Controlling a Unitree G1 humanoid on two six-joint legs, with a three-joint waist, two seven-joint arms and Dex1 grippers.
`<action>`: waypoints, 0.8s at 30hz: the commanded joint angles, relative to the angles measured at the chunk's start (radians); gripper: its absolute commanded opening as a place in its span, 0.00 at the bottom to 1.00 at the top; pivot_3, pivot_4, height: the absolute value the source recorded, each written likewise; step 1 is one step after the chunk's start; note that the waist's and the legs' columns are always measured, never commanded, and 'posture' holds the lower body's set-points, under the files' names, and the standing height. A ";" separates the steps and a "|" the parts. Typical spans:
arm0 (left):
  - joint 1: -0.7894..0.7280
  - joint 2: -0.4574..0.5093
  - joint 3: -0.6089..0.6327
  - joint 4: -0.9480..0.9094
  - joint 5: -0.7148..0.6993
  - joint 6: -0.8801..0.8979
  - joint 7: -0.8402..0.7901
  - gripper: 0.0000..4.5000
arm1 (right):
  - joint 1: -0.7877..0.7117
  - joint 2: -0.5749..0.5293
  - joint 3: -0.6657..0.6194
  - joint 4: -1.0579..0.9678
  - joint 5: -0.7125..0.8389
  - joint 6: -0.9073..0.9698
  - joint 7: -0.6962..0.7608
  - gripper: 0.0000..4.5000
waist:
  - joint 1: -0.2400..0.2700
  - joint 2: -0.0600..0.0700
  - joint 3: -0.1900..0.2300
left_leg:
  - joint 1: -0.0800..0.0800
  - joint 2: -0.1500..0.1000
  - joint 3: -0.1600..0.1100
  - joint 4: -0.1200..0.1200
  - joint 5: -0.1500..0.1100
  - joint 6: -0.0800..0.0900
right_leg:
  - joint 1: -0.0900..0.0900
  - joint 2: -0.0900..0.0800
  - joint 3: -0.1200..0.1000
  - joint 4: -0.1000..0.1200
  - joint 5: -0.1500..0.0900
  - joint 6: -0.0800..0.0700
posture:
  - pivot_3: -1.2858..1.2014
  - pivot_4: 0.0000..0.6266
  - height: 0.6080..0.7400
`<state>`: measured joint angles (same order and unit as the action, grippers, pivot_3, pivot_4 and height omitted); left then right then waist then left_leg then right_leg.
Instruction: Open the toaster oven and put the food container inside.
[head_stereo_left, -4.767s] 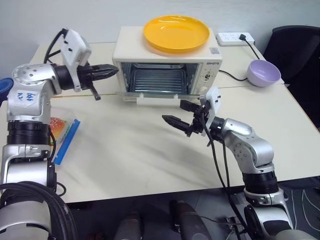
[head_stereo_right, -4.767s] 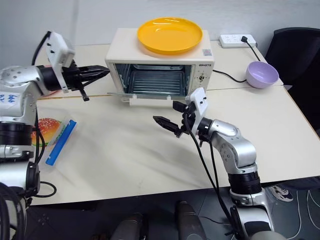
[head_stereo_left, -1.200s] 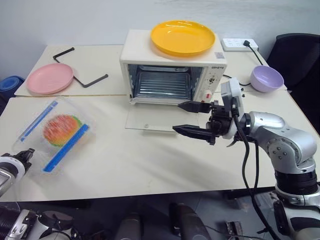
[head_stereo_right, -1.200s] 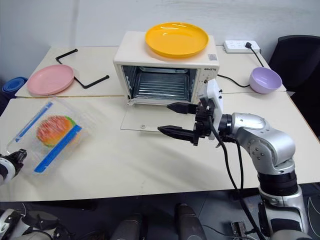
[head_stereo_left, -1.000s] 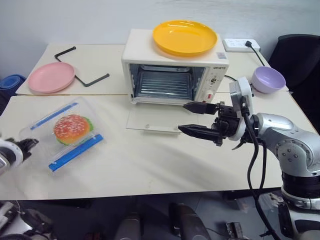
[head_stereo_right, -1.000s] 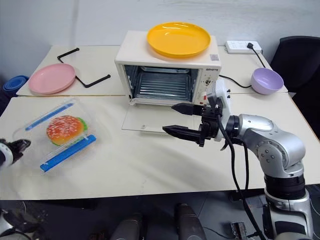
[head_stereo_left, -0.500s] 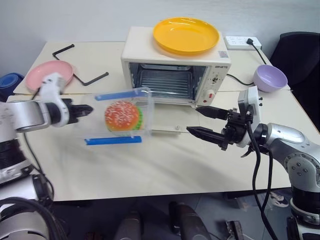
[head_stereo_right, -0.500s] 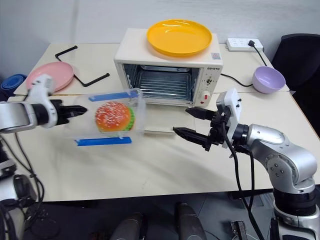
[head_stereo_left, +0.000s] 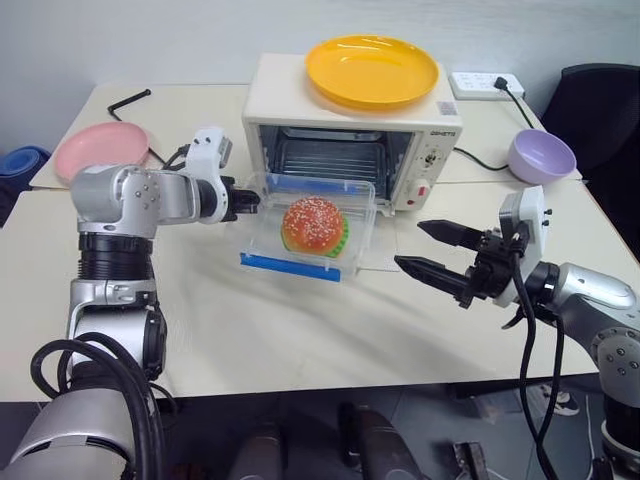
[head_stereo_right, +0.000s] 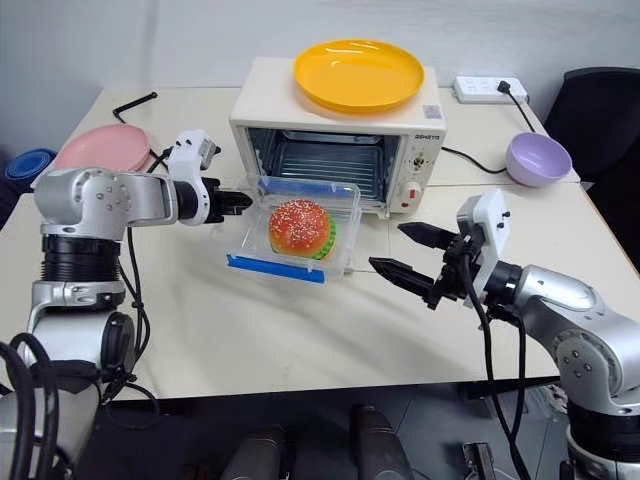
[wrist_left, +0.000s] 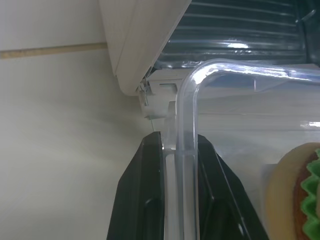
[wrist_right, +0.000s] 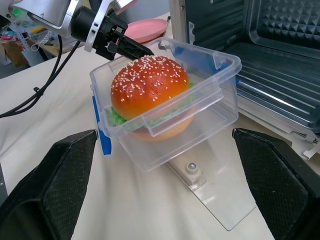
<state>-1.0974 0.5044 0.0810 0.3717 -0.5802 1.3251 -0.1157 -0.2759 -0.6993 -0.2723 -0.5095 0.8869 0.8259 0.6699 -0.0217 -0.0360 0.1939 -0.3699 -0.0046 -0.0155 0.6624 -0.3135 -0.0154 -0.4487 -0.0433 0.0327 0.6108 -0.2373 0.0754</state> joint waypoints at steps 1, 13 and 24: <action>-0.040 -0.017 0.027 0.007 0.028 -0.029 -0.028 0.33 | 0.000 -0.010 -0.027 -0.036 0.006 -0.026 -0.012 1.00 | 0.001 0.000 0.000 | 0.000 0.000 0.000 0.000 0.000 0.000 | 0.000 0.000 0.000 0.000 0.000 0.000 | 0.52 0.24 1.00; 0.008 -0.019 0.236 -0.134 -0.086 -0.025 -0.183 0.67 | -0.017 -0.012 -0.017 -0.051 0.040 -0.011 -0.021 1.00 | -0.005 0.000 0.000 | 0.000 0.000 0.000 0.000 0.000 0.001 | 0.000 0.000 0.000 0.000 0.001 0.001 | 0.52 0.24 1.00; 0.358 0.331 0.253 -0.455 -0.272 -0.187 -0.826 0.26 | -0.010 0.018 0.070 -0.113 0.145 0.038 -0.050 0.56 | -0.006 0.001 0.001 | 0.001 0.001 0.000 0.000 0.000 0.000 | 0.000 0.000 0.001 0.000 0.000 -0.001 | 0.52 0.24 1.00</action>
<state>-0.7607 0.7987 0.3633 -0.0145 -0.8459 1.1966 -0.8342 -0.2887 -0.6897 -0.2146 -0.5880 1.0174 0.8664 0.6272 -0.0278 -0.0349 0.1944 -0.3685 -0.0038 -0.0153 0.6623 -0.3134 -0.0156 -0.4483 -0.0436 0.0334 0.6111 -0.2381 0.0737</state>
